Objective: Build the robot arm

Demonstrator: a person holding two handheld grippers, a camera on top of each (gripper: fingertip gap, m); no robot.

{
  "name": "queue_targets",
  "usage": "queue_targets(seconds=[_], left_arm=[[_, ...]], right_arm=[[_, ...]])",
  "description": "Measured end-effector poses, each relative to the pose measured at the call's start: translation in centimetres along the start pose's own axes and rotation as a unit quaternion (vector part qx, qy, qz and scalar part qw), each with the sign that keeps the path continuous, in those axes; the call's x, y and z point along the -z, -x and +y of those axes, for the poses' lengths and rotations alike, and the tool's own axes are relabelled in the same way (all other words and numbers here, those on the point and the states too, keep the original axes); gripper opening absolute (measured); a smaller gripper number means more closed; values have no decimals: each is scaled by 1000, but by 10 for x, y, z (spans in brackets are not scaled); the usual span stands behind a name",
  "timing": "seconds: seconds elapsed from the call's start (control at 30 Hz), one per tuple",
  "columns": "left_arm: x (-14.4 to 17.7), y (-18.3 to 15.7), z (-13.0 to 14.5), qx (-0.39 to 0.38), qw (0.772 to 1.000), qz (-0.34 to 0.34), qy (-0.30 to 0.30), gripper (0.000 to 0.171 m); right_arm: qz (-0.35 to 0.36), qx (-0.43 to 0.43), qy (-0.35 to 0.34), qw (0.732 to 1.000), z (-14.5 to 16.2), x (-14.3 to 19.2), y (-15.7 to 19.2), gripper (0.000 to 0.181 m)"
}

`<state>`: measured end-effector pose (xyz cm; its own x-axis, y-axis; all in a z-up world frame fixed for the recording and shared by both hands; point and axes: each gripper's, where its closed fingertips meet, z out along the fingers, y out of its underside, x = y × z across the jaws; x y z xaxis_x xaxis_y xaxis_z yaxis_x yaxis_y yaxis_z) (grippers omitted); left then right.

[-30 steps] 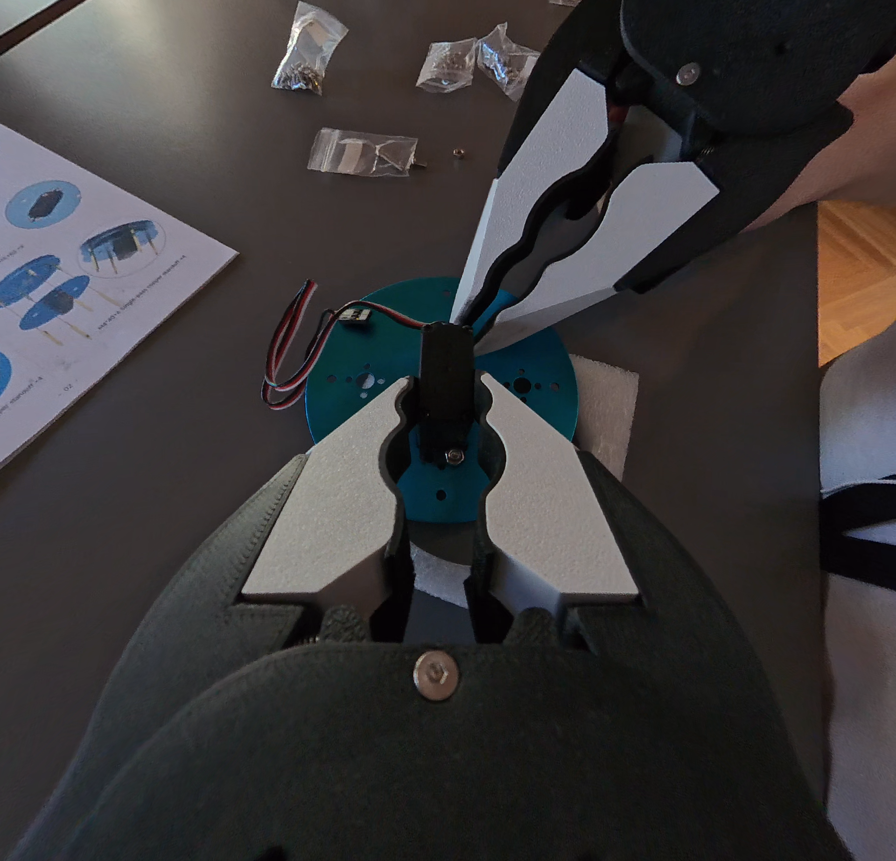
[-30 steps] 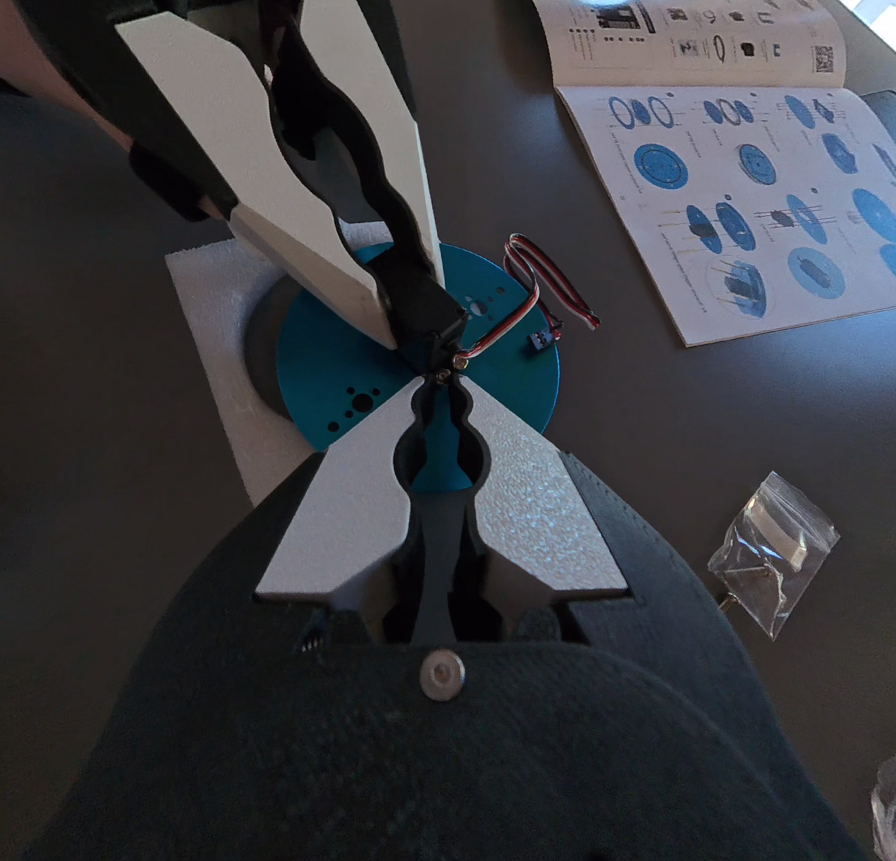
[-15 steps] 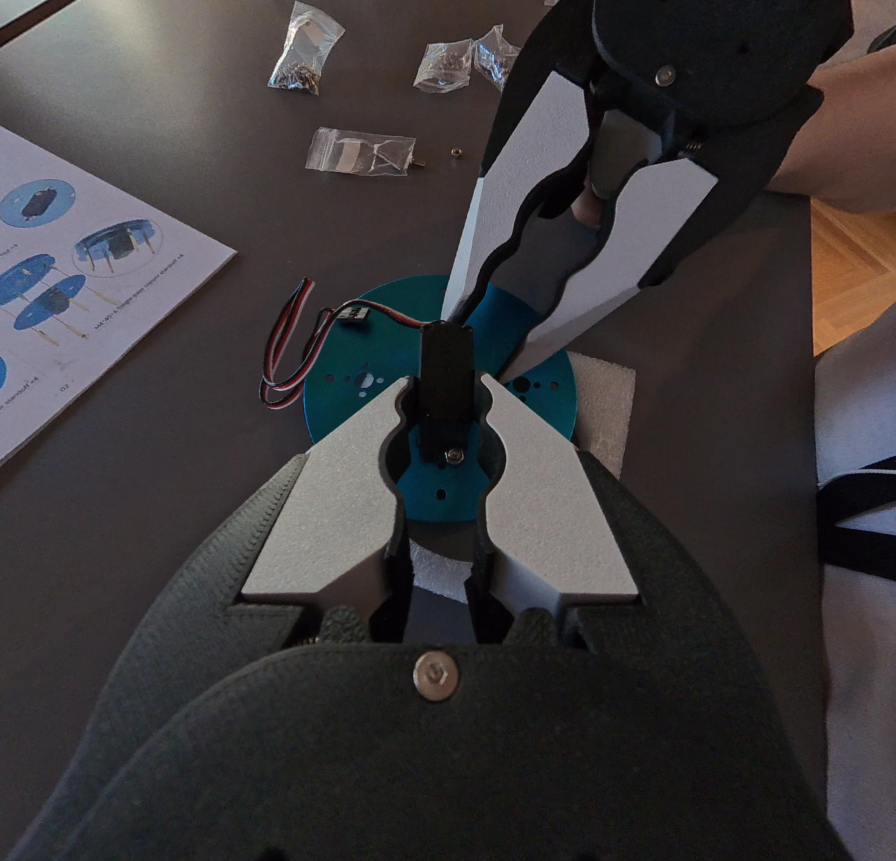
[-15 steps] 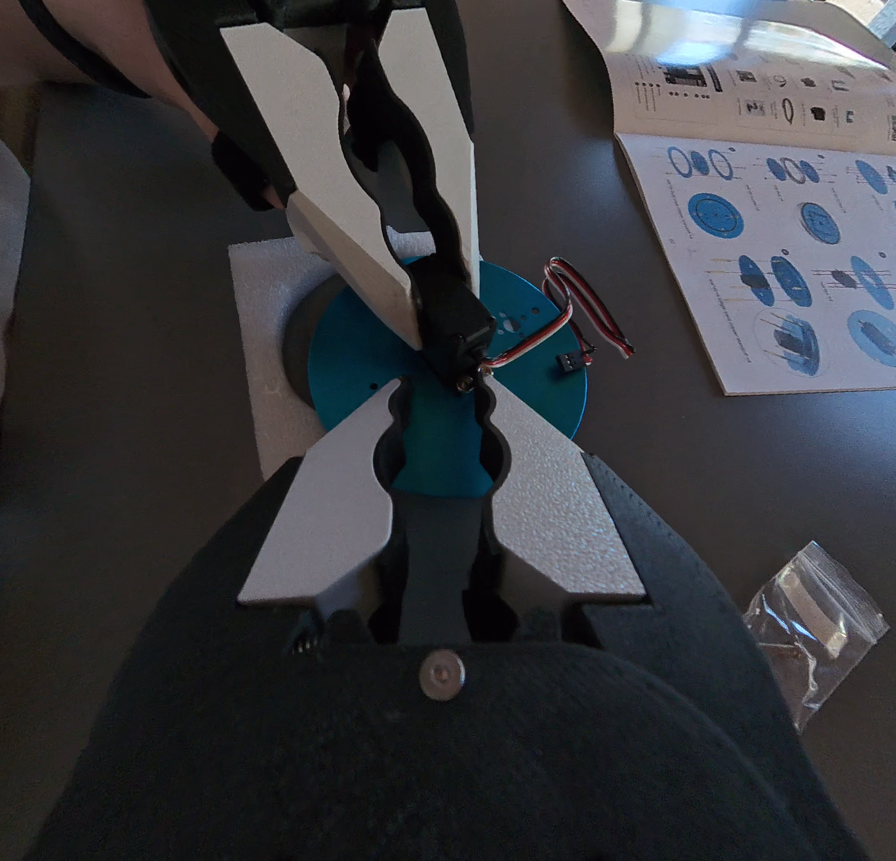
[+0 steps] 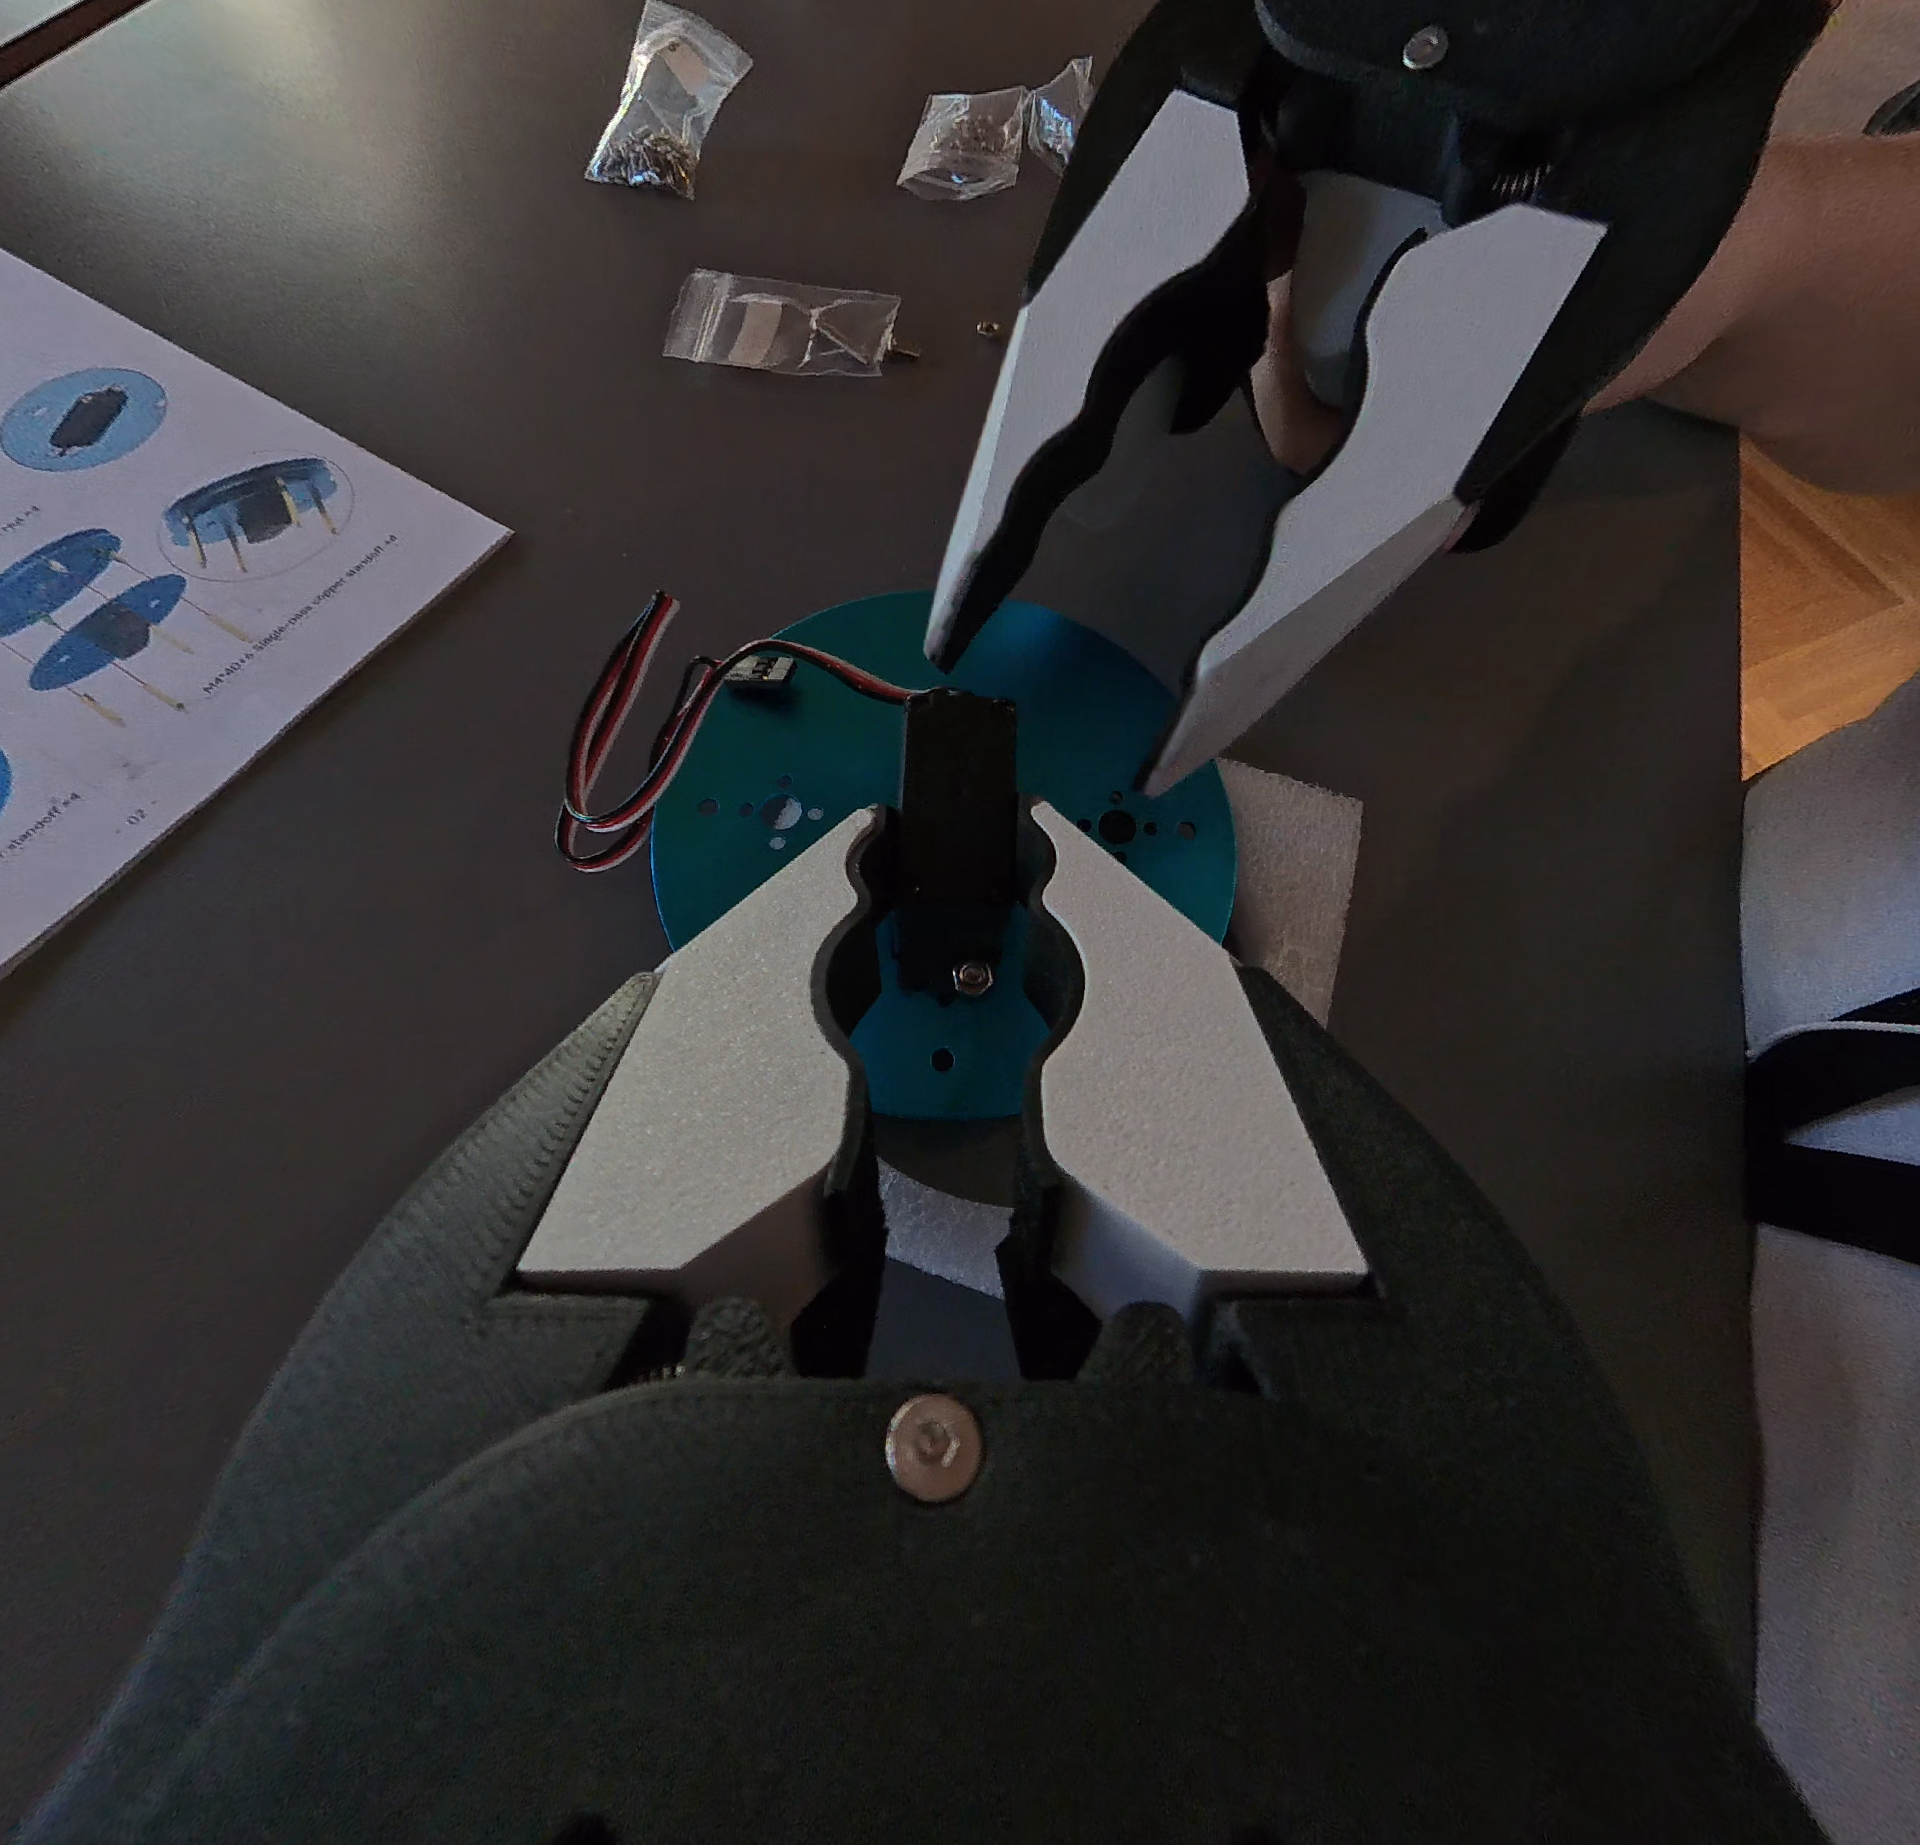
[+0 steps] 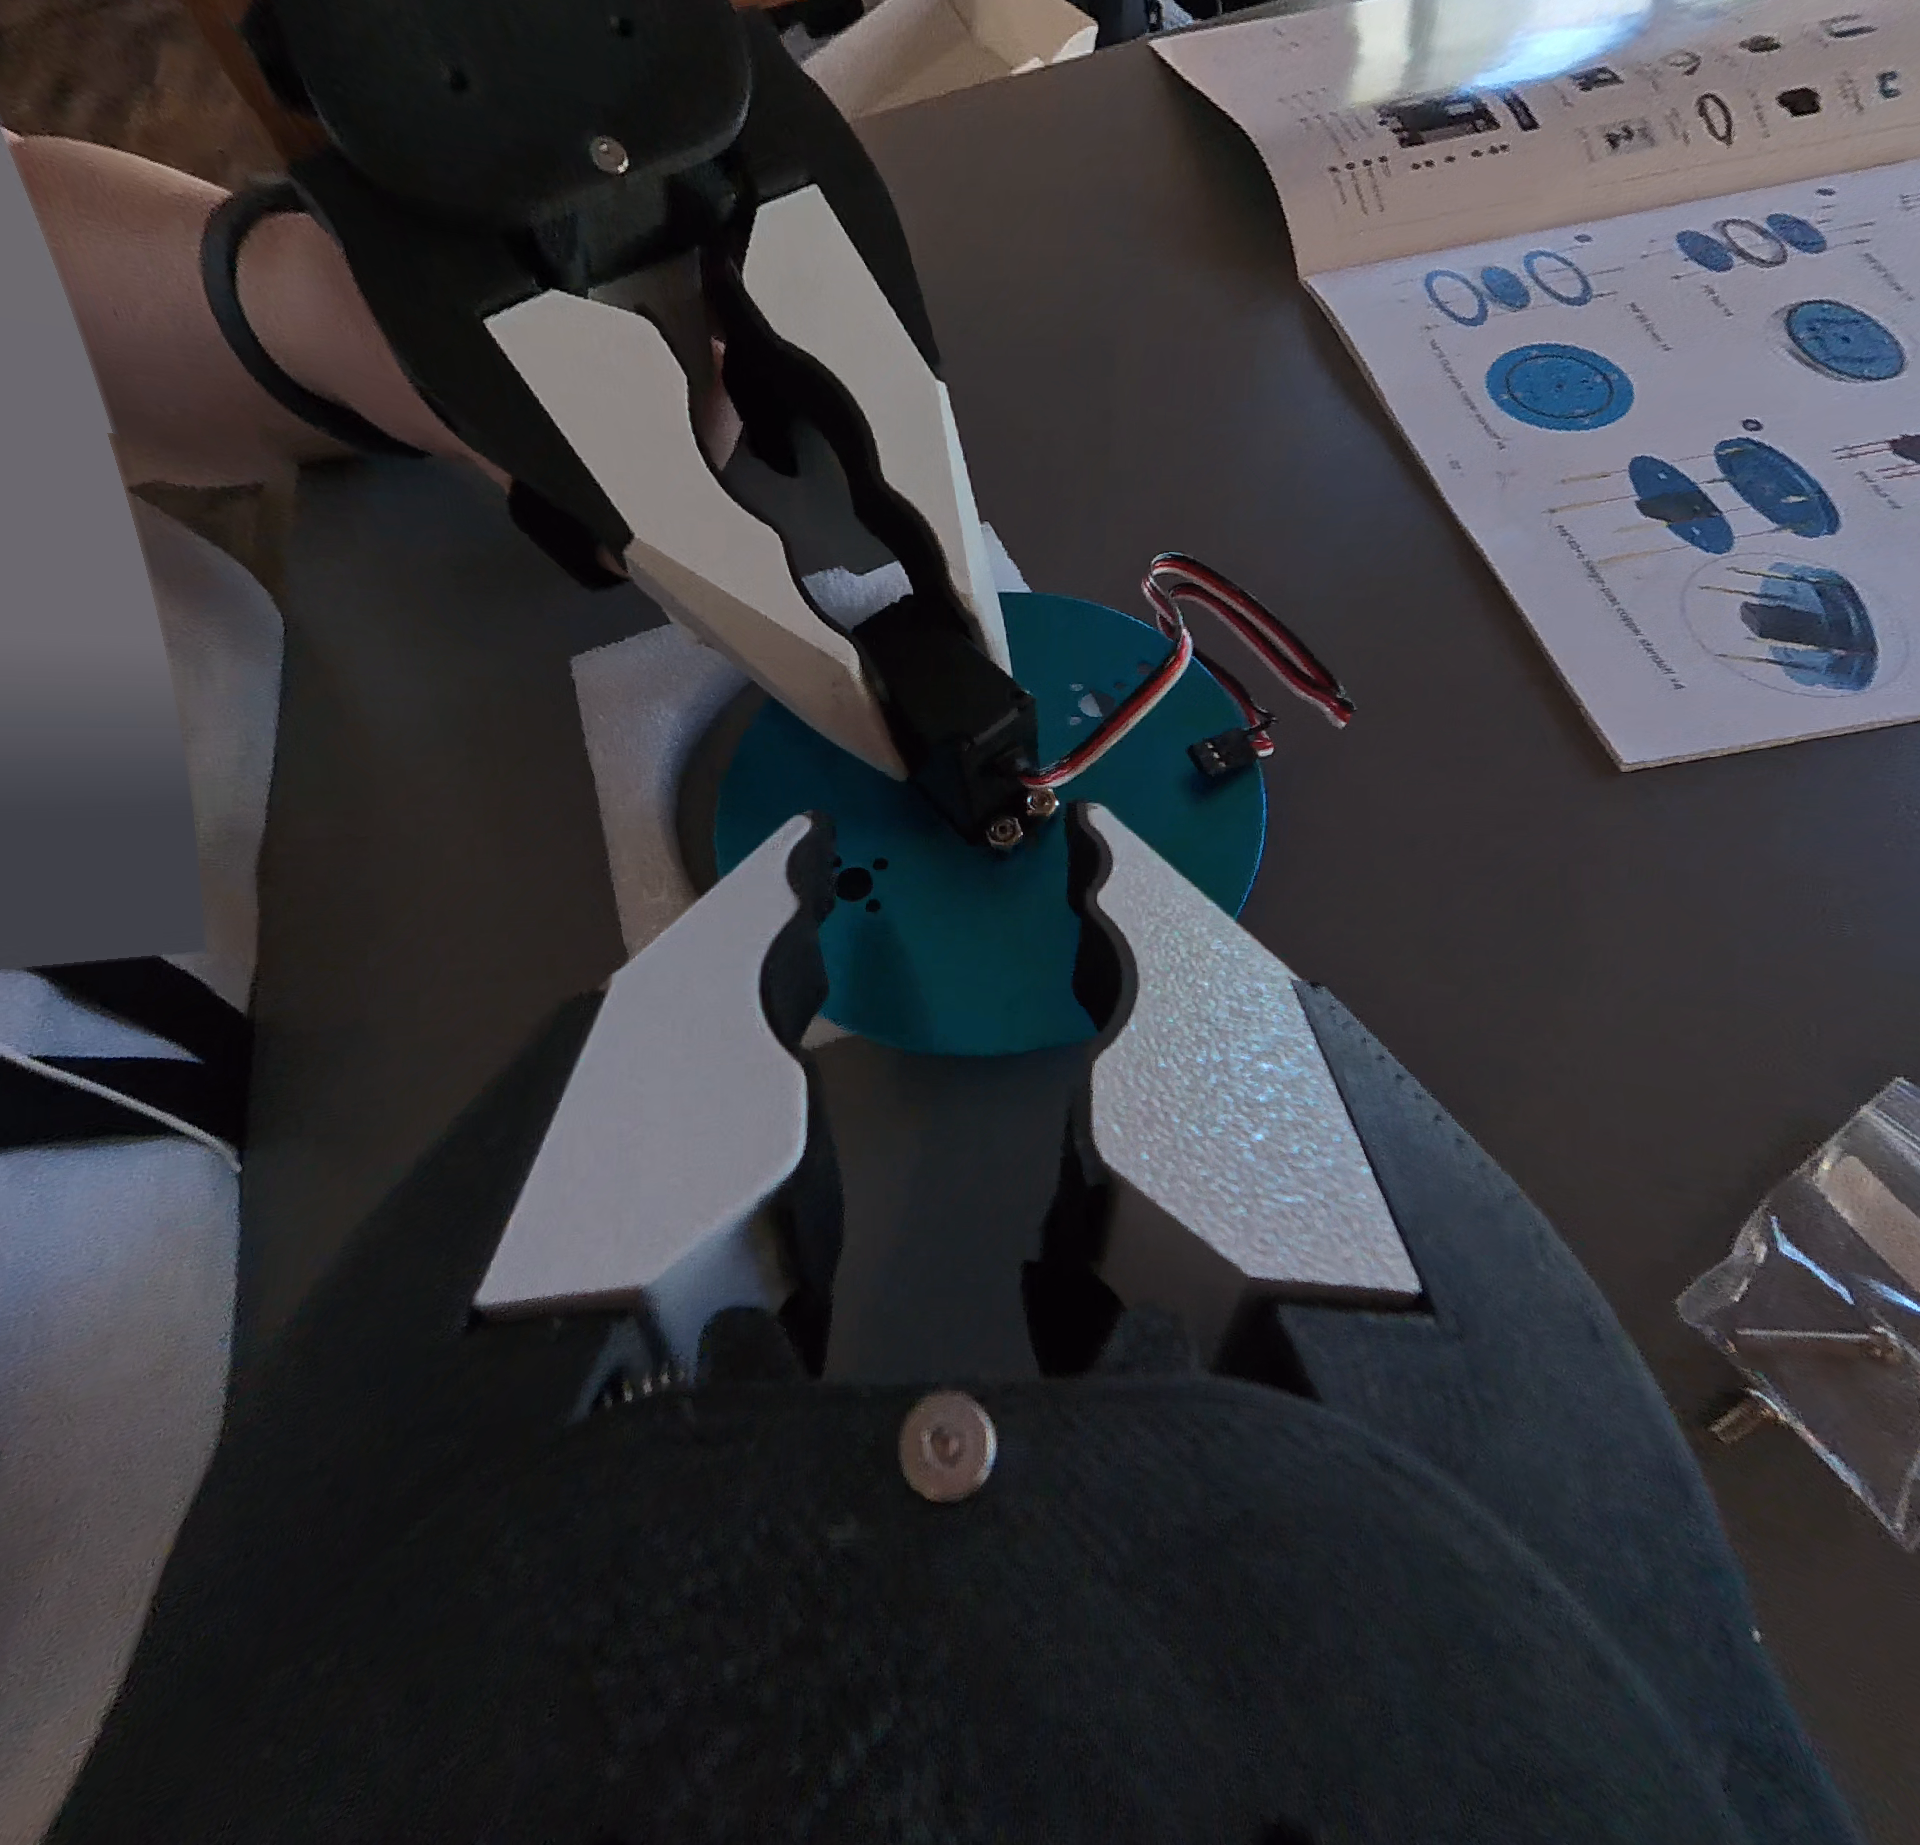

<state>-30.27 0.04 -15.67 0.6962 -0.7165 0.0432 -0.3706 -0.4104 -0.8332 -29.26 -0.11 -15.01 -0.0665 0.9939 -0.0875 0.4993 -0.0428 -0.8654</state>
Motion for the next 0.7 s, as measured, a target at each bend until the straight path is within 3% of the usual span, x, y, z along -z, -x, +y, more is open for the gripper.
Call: queue_targets(seconds=[0.33,0.7], left_arm=[[0,0,0,2,1000,-1,-1,23],[0,0,-1,3,1000,-2,-2,23]], right_arm=[[42,61,30,997,10,-11,-3,27],[59,61,33,996,9,-12,-10,11]])
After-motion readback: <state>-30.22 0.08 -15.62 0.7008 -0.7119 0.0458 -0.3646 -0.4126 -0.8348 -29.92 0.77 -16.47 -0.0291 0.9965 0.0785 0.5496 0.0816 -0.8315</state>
